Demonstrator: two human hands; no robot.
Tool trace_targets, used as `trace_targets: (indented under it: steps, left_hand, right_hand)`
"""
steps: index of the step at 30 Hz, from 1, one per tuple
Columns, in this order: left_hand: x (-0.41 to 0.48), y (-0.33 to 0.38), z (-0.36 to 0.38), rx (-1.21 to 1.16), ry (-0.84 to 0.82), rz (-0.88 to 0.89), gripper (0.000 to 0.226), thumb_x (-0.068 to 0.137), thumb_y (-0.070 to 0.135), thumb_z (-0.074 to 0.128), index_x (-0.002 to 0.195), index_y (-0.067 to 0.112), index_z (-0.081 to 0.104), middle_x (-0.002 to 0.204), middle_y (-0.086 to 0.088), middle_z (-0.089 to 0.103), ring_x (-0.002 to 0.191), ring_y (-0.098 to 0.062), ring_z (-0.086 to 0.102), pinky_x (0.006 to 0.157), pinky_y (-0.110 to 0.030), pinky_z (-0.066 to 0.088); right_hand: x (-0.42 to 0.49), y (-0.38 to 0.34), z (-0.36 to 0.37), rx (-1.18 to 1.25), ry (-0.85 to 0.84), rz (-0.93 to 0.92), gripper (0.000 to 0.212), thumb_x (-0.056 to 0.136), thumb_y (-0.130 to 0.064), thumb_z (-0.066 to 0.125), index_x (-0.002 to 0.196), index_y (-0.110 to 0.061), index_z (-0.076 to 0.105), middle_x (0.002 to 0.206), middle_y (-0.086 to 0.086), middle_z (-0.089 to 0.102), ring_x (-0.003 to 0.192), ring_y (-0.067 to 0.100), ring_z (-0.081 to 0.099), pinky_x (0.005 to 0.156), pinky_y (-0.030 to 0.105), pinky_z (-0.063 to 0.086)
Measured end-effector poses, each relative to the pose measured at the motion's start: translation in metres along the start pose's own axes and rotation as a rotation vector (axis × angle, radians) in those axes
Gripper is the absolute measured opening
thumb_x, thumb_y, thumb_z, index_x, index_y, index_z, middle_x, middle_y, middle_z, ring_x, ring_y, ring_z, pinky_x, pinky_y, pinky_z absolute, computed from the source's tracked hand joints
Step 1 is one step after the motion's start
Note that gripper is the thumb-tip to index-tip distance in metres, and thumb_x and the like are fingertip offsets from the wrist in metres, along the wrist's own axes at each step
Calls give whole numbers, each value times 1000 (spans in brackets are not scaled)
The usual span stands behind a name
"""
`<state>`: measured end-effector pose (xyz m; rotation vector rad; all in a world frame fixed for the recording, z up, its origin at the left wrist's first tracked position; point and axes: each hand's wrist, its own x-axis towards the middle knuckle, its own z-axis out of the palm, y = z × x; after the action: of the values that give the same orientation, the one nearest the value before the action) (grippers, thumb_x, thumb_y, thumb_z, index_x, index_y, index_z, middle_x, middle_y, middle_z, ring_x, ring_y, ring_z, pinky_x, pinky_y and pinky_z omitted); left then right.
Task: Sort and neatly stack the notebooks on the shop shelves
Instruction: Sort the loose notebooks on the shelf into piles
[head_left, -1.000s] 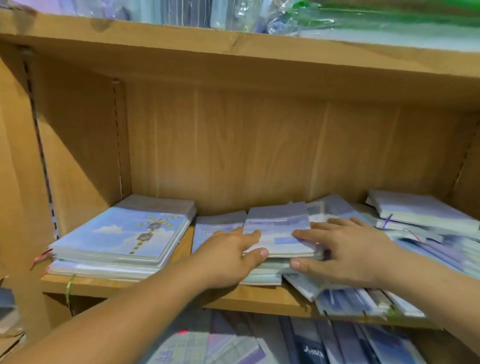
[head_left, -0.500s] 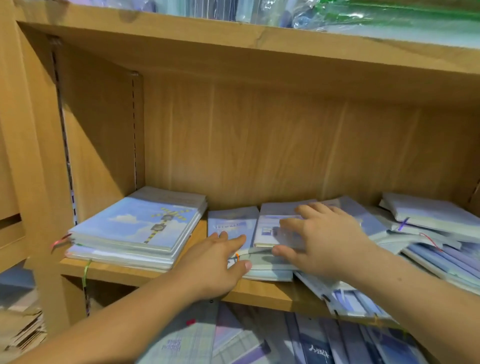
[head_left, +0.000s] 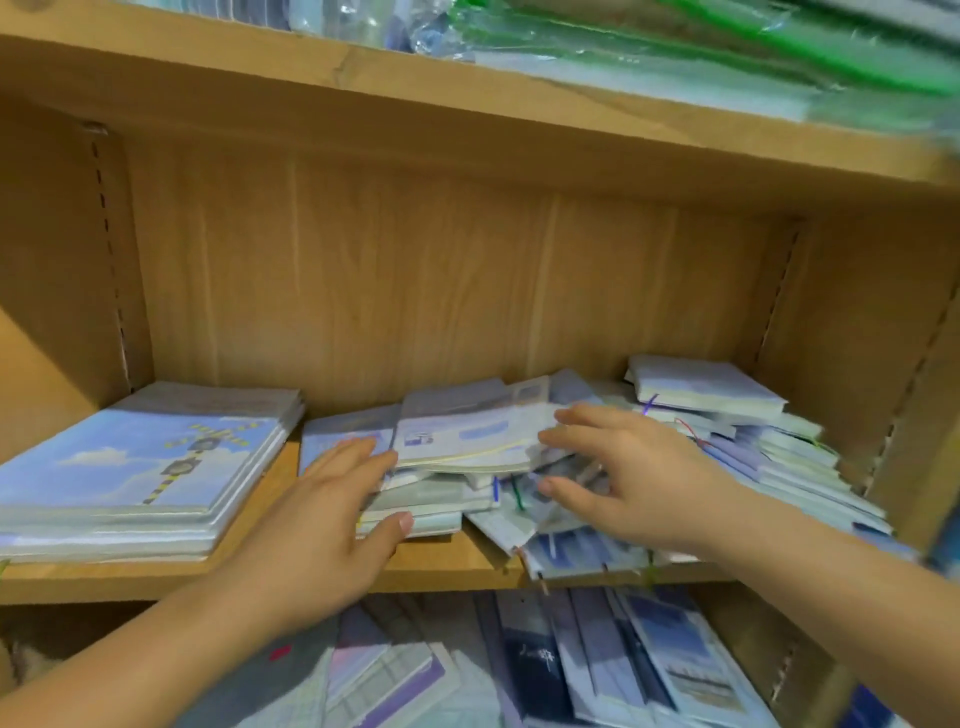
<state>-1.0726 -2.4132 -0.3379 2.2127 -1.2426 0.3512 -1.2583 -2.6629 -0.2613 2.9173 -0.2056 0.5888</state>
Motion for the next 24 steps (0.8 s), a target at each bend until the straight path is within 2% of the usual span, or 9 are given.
trace_targets:
  steps: [4, 6, 8, 11, 13, 15, 18, 22, 24]
  left_hand:
    - [13, 60, 15, -19, 29, 235, 58, 91, 54, 60, 144, 30, 56, 155, 16, 36, 150, -4, 24, 118, -12, 11]
    - [27, 97, 26, -14, 13, 338, 52, 88, 47, 63, 136, 25, 65, 152, 8, 46, 146, -11, 37, 116, -6, 9]
    - [43, 134, 43, -4, -56, 435, 45, 91, 38, 67, 134, 23, 66, 153, 1, 50, 145, -16, 42, 114, -6, 12]
    - [61, 175, 73, -49, -176, 464, 51, 91, 43, 69, 140, 31, 60, 155, 10, 42, 144, -12, 38, 116, -18, 28]
    - [66, 194, 84, -18, -186, 467, 49, 83, 53, 72, 127, 31, 67, 144, 7, 48, 133, -17, 49, 106, -31, 44]
    - [67, 207, 89, 50, -132, 531, 49, 75, 62, 70, 110, 26, 72, 140, 0, 55, 127, -24, 56, 99, -37, 51]
    - [70, 222, 98, 172, -113, 621, 57, 69, 70, 70, 104, 25, 71, 144, -2, 58, 130, -26, 55, 98, -38, 53]
    - [71, 237, 104, 336, -131, 645, 35, 52, 35, 84, 83, 23, 72, 121, 1, 70, 108, -25, 68, 66, -29, 58]
    - [70, 239, 106, 365, -124, 630, 33, 48, 29, 88, 76, 23, 73, 118, -5, 73, 106, -29, 71, 67, -31, 61]
  right_hand:
    - [-71, 59, -13, 25, 103, 117, 53, 97, -60, 53, 142, -32, 59, 148, -9, 52, 136, 13, 49, 109, 27, 42]
    - [-103, 88, -18, 29, 115, 200, 58, 94, -60, 55, 144, -31, 56, 154, -8, 47, 141, 12, 44, 111, 21, 34]
    - [-129, 113, -18, 10, 128, 254, 68, 90, -67, 53, 147, -30, 54, 157, -5, 44, 144, 15, 42, 112, 25, 35]
    - [-153, 138, -12, 82, 22, 371, 89, 78, -83, 52, 156, -42, 35, 164, -12, 28, 152, 8, 26, 120, 26, 26]
    - [-161, 150, -3, 170, -65, 402, 95, 72, -89, 54, 155, -53, 25, 166, -19, 19, 153, 2, 18, 123, 25, 22]
    - [-164, 160, 4, 215, -65, 396, 93, 70, -90, 57, 152, -60, 24, 165, -25, 19, 151, -3, 18, 123, 24, 22]
    - [-165, 168, 10, 239, 6, 406, 88, 67, -90, 61, 146, -63, 34, 159, -31, 28, 146, -9, 27, 118, 19, 29]
    - [-166, 164, 19, 204, 1, 409, 90, 65, -96, 52, 146, -67, 26, 159, -36, 17, 148, -10, 19, 117, 18, 27]
    - [-165, 161, 19, 196, -11, 435, 94, 62, -102, 45, 147, -66, 26, 156, -39, 15, 147, -12, 15, 118, 21, 26]
